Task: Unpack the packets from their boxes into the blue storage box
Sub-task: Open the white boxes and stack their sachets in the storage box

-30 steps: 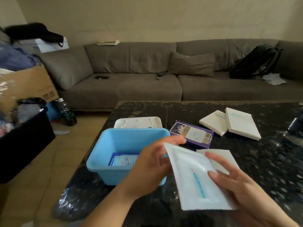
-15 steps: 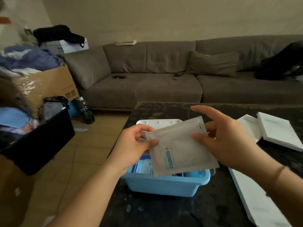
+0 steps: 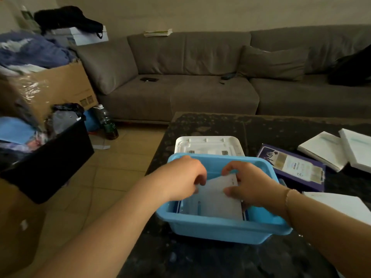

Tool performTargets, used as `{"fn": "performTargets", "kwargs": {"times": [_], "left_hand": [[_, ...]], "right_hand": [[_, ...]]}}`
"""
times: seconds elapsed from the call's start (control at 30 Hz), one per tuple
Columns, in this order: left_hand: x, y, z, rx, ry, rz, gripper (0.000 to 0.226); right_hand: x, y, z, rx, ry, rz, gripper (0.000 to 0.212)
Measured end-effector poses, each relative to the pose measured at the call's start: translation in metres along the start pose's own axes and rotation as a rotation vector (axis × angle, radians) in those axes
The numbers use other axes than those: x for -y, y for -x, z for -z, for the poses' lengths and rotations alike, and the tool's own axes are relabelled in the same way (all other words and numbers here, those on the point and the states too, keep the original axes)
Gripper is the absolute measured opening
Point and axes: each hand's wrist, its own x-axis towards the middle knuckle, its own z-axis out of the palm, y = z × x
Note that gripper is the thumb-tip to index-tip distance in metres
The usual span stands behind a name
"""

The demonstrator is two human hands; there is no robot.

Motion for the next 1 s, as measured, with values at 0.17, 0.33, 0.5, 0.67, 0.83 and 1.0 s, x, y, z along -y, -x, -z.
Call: {"fn": "performTargets", "kwargs": {"times": [0.17,0.33,0.5,0.67,0.83,1.0], "left_hand": [[-0.006,-0.004,-0.001,0.369,-0.178,0.018,0.045],[-0.015,-0.007,-0.008,0.419,-0.209,0.062,0.042],[-0.02,-0.005,-0.009,0.444,-0.219,0.114,0.036],[-0.03,-0.007,-0.012,0.424,-0.211,0.105,0.034],[-0.039,-0.006,-0.018,0.371,-0.295,0.115,0.023],[-0.069,0.001,-0.007,0.075,-0.395,0.108,0.013]], "right_hand": [[-0.002,-0.012,-0.013,0.063,0.209,-0.023,0.043],[-0.002,-0.013,-0.018,0.168,0.496,0.024,0.068],[-0.003,-0.004,-0.013,0.192,0.703,0.079,0.054],[-0.001,-0.005,-0.018,0.316,0.759,0.106,0.043],[-0.001,-0.009,-0.018,0.343,0.711,0.096,0.034],[-0.002,0.012,-0.002,0.106,0.651,0.224,0.03]]}}
